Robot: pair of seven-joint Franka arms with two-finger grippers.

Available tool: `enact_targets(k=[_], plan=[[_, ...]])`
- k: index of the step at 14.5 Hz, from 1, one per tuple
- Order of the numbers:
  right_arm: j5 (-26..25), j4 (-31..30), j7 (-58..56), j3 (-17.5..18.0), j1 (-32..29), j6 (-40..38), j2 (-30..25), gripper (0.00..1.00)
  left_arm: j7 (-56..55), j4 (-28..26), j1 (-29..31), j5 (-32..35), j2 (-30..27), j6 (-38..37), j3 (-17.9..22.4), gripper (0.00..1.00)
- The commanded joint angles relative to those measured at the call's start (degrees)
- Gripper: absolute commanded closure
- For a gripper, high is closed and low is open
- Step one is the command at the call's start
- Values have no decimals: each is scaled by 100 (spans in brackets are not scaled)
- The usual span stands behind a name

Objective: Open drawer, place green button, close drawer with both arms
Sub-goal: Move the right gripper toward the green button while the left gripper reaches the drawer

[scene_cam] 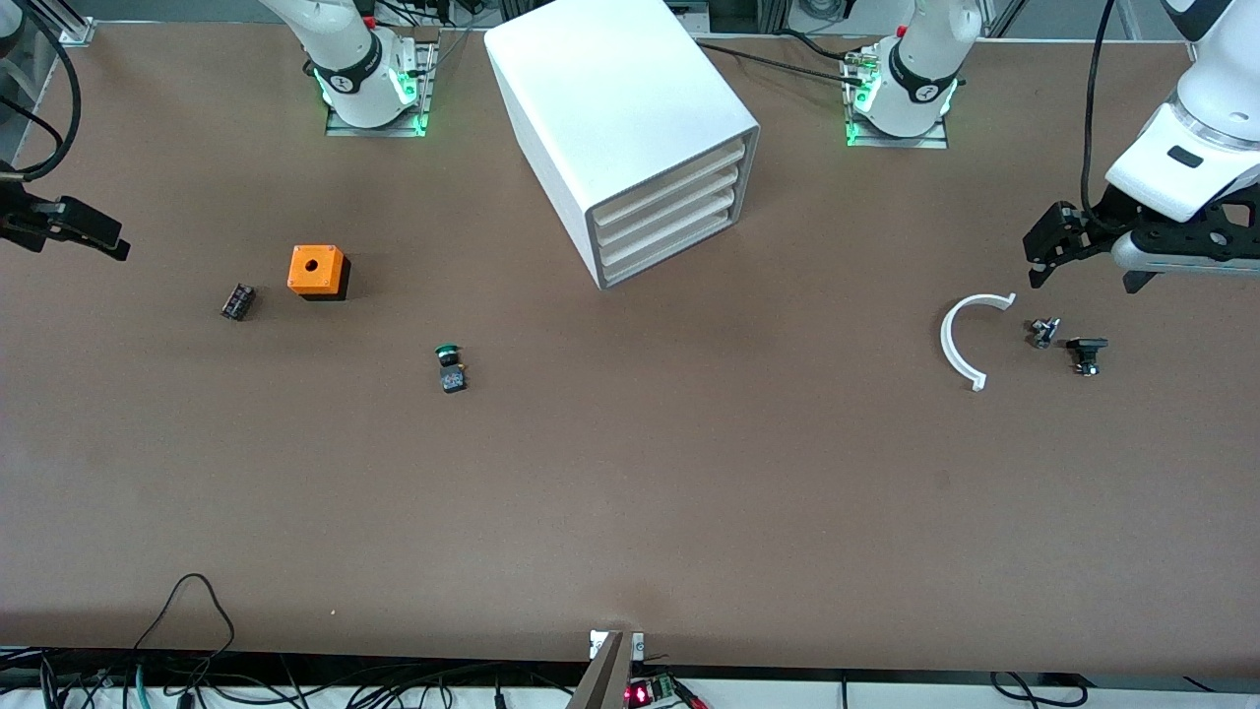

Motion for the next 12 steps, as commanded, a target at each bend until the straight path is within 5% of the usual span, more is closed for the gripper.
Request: enact_targets(k=[1, 12], plan=[[42, -476, 139, 1, 4, 141, -392, 0, 132, 188, -31, 17, 81, -236, 27, 0], [33, -424, 140, 71, -5, 202, -357, 0, 150, -75, -153, -10, 590, -157, -157, 0]])
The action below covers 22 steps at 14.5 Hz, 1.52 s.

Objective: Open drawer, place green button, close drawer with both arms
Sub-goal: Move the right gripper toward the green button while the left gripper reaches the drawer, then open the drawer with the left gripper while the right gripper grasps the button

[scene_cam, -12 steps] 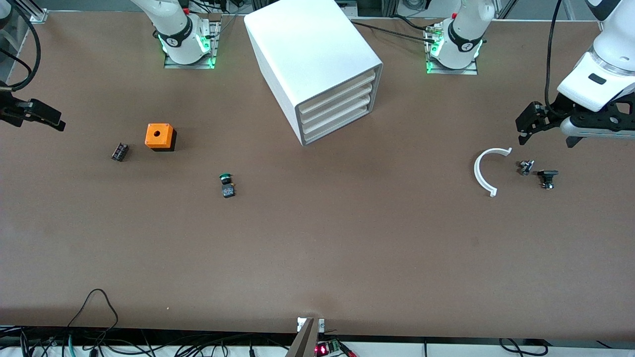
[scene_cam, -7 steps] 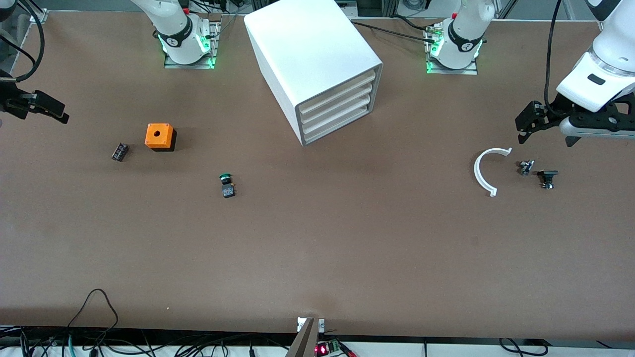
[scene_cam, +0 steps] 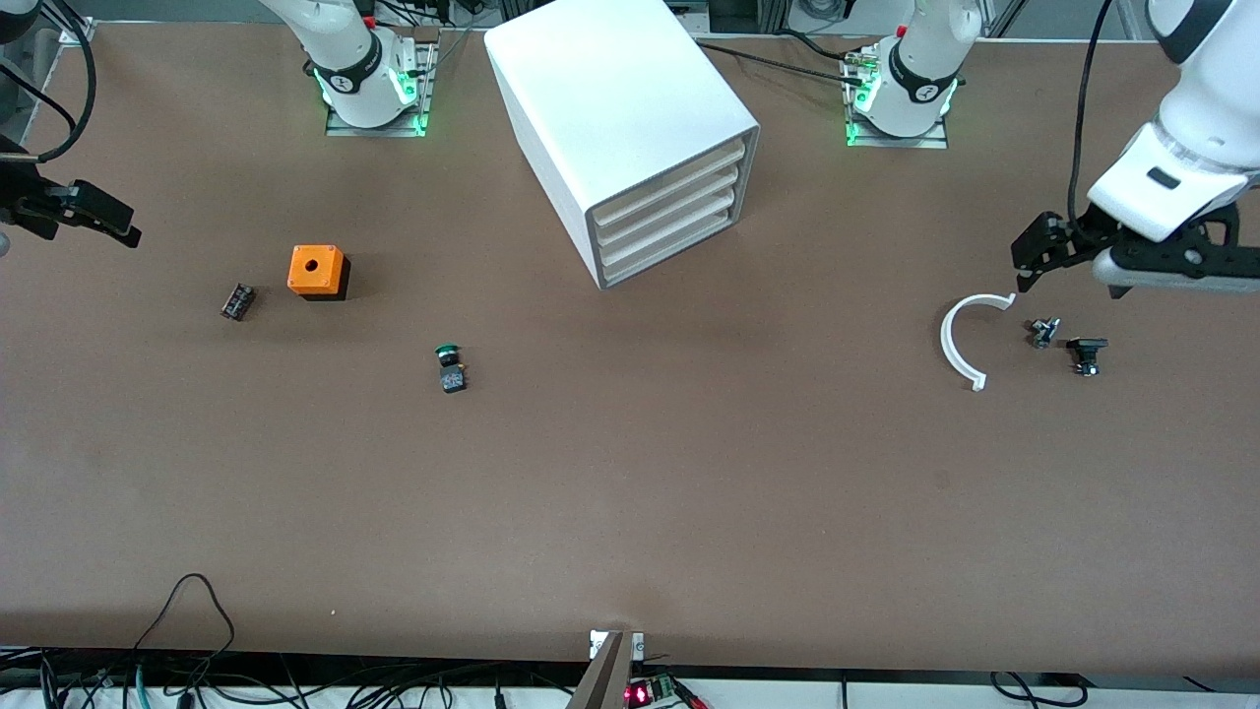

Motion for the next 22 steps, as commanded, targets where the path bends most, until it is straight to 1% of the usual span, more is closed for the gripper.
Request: enact_targets(k=[1, 3, 4, 5, 7, 8, 10, 12, 14, 15, 16, 17, 18, 19, 20, 22], plan=[[33, -116, 79, -4, -18, 66, -98, 0, 105, -115, -143, -10, 376, -50, -236, 0], [42, -116, 79, -47, -27, 74, -81, 0, 105, -195, -161, -27, 692, -15, -596, 0], [42, -107, 79, -48, -27, 83, -72, 0, 105, -282, -169, -253, 868, 55, -745, 0], [51, -107, 79, -48, -27, 101, -63, 0, 105, -344, -204, -725, 1035, 247, -799, 0], [51, -55, 62, -48, -27, 232, 33, 0, 114, -660, -318, -1718, 1299, 599, -800, 0], [51, -55, 44, -48, -36, 241, 68, 0, 114, -818, -441, -2080, 1439, 662, -808, 0], [51, -55, 70, -48, -36, 224, 147, 0, 114, -1012, -818, -2548, 1756, 662, -826, 0], [60, -63, 79, -39, -36, 259, 366, 0, 114, -1100, -1004, -2960, 2028, 671, -844, 0], [86, -264, 123, -13, 104, 652, 542, 0, 131, -1214, -1110, -3540, 2204, 706, -852, 0], [95, -344, 193, 14, 261, 785, 709, 0, 262, -1276, -1145, -3778, 2301, 715, -931, 0], [130, -362, 211, 110, 341, 900, 936, 0, 559, -1337, -1154, -4145, 2398, 715, -992, 0], [130, -353, 237, 459, 368, 1075, 1130, 0, 962, -1425, -1163, -4549, 2547, 715, -993, 0], [130, -371, 446, 723, 369, 1311, 1280, 0, 1410, -1469, -1163, -4875, 2705, 715, -993, 0], [121, -362, 805, 926, 369, 1436, 1482, 0, 1815, -1470, -1163, -5079, 2906, 715, -993, 0], [104, -327, 887, 1093, 386, 1541, 1666, 0, 2080, -1470, -1163, -5211, 3056, 724, -993, 0], [60, -318, 905, 1366, 395, 1840, 1940, 0, 2267, -1531, -1233, -5274, 3180, 855, -1002, 1]])
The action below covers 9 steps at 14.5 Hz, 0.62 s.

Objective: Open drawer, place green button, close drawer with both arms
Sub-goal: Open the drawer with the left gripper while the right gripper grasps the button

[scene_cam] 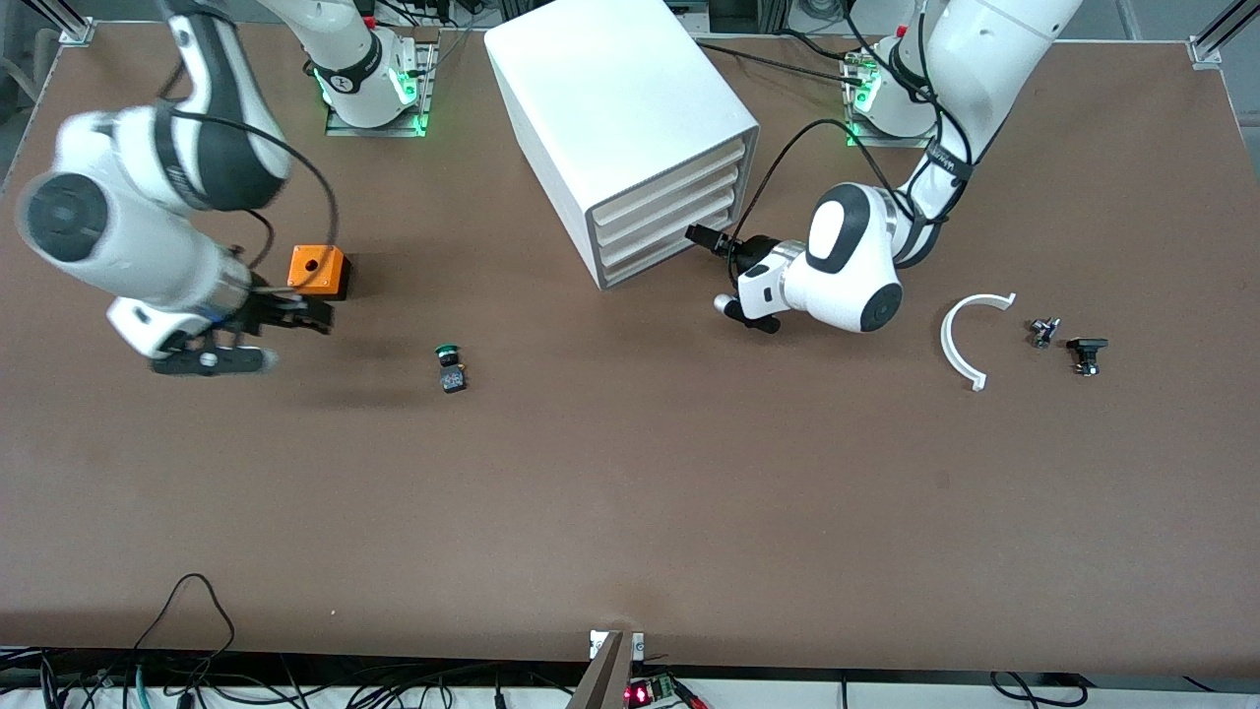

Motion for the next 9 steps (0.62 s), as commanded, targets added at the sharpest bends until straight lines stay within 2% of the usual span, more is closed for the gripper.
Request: enact_targets(k=[1, 6, 7, 8, 9], plan=[[-18, 75, 4, 226, -59, 198, 326, 0, 373, -23, -67, -308, 207, 174, -77, 3], [-18, 57, -489, 559, 90, 496, 959, 0, 365, -260, -208, -792, 278, 298, -183, 6], [-18, 48, -489, 560, 177, 628, 1056, 0, 373, -338, -208, -802, 269, 298, -218, 11], [-27, 40, -489, 560, 257, 751, 1135, 0, 373, -357, -208, -802, 269, 298, -236, 20], [-36, 40, -489, 560, 344, 891, 1232, 0, 373, -418, -208, -802, 269, 359, -245, 43]])
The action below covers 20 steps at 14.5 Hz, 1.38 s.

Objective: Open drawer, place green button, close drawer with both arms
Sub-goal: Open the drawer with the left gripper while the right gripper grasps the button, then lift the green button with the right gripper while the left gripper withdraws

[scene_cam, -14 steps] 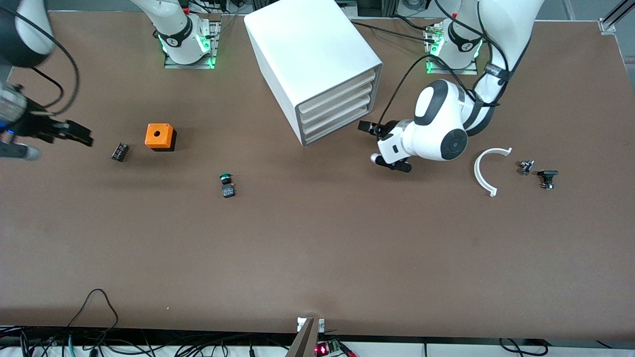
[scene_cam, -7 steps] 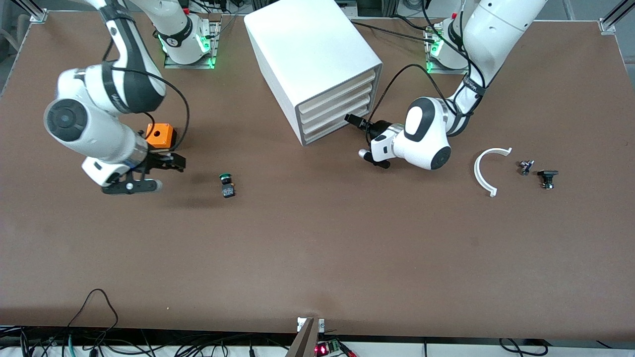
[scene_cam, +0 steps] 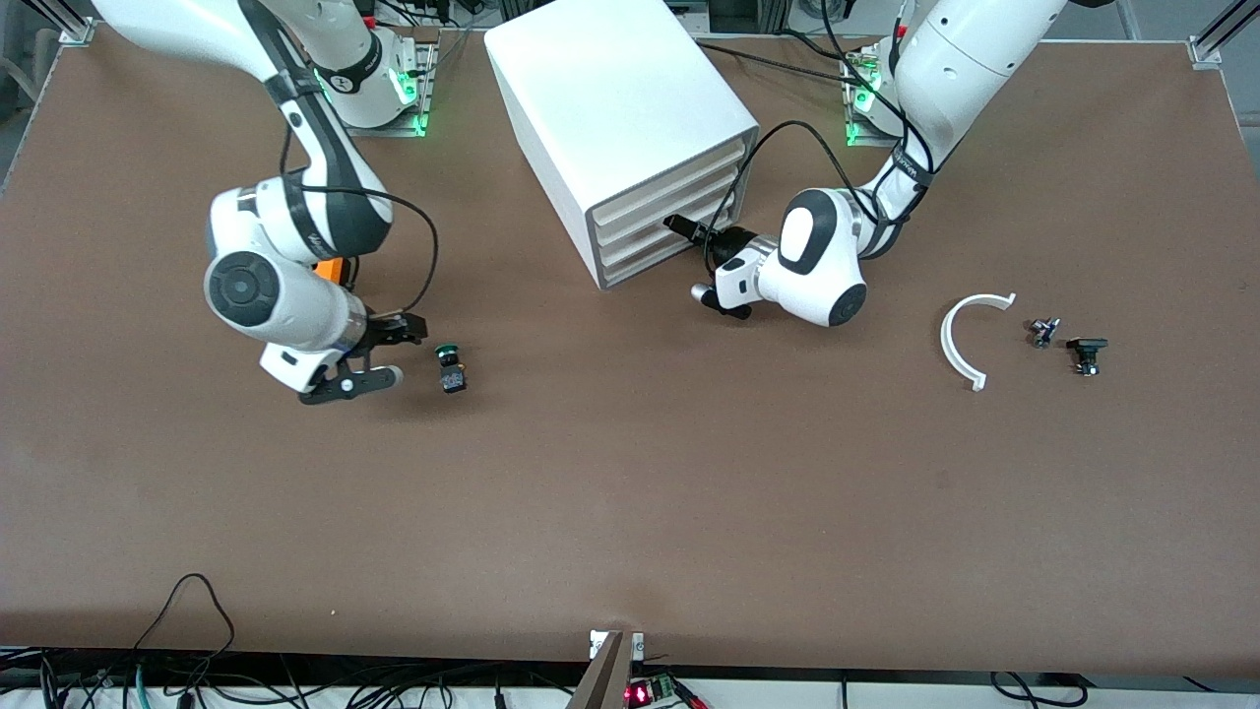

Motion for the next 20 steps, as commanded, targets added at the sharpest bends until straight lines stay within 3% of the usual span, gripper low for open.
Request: enact_targets(k=[1, 2, 6, 9, 13, 14, 17, 20], plan=[[-41, 27, -98, 24, 200, 399, 265, 0, 170, -232, 4, -175, -72, 299, -36, 73], [-76, 9, -98, 24, 244, 558, 353, 0, 239, -293, 4, -166, -72, 492, -53, 100], [-252, -17, -98, 24, 323, 858, 634, 0, 381, -250, 39, -131, -90, 775, -10, 100], [-235, -35, -63, 15, 323, 1034, 854, 0, 442, -119, 354, -78, -309, 1345, 280, 100], [-208, -26, 34, -2, 315, 1174, 1039, 0, 820, 268, 557, -87, -336, 1338, 597, 98], [-208, -26, 34, -28, 315, 1175, 1074, 0, 864, 234, 558, -96, -388, 1321, 606, 1], [-226, -26, 34, -64, 315, 1271, 1153, 0, 855, 181, 663, -87, -643, 1312, 606, 0], [-217, -8, 34, -64, 315, 1289, 1241, 23, 881, 224, 776, -43, -1020, 1364, 624, 0]])
